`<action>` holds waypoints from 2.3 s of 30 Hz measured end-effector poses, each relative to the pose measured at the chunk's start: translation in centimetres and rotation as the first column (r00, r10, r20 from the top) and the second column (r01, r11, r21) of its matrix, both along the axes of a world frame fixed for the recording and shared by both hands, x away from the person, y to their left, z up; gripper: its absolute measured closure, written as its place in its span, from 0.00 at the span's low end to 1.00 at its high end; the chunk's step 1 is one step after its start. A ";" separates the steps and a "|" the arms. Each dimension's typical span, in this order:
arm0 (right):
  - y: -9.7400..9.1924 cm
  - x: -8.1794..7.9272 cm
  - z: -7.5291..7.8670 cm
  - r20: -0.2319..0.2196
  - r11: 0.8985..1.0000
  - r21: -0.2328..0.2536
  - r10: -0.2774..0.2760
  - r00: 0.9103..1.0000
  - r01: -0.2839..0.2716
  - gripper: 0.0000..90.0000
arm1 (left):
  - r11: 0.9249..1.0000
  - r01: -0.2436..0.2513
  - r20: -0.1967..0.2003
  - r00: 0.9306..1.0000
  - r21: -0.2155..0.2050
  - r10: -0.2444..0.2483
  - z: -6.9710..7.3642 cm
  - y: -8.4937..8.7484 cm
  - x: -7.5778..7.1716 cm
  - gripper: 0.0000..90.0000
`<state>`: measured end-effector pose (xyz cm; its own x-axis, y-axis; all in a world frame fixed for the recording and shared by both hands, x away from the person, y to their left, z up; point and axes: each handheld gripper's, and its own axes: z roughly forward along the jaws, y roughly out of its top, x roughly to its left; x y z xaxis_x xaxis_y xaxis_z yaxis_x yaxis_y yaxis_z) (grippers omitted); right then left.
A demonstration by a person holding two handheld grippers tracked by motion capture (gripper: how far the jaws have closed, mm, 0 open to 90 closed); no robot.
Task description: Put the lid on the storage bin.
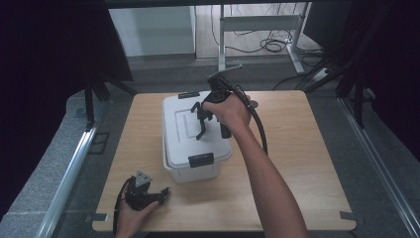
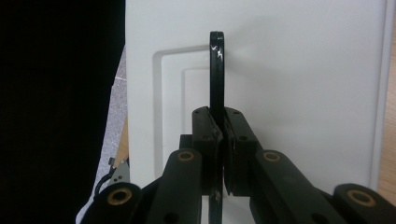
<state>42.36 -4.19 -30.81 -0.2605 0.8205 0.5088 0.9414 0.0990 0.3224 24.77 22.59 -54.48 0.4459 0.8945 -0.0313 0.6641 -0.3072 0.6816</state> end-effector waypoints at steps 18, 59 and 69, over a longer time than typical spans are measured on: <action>1.6 1.0 -1.0 -0.056 1.000 -0.010 -0.010 0.998 0.009 0.94 | 1.000 0.003 -0.001 1.000 0.000 -0.003 0.0 0.0 0.0 0.13; -0.8 0.7 -4.1 0.130 0.993 0.112 -0.042 0.991 0.028 0.47 | 1.000 0.010 -0.002 1.000 0.001 -0.010 0.0 0.1 0.0 0.13; -5.3 -1.6 -3.9 0.236 0.986 0.167 -0.053 0.970 0.013 0.42 | 1.000 0.009 -0.001 1.000 0.000 -0.009 0.0 0.1 0.0 0.13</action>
<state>40.78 -9.50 -34.70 -0.3647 0.7419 0.5627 0.8370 -0.0035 0.5471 24.79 22.66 -54.47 0.4536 0.8906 -0.0321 0.6621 -0.3127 0.6810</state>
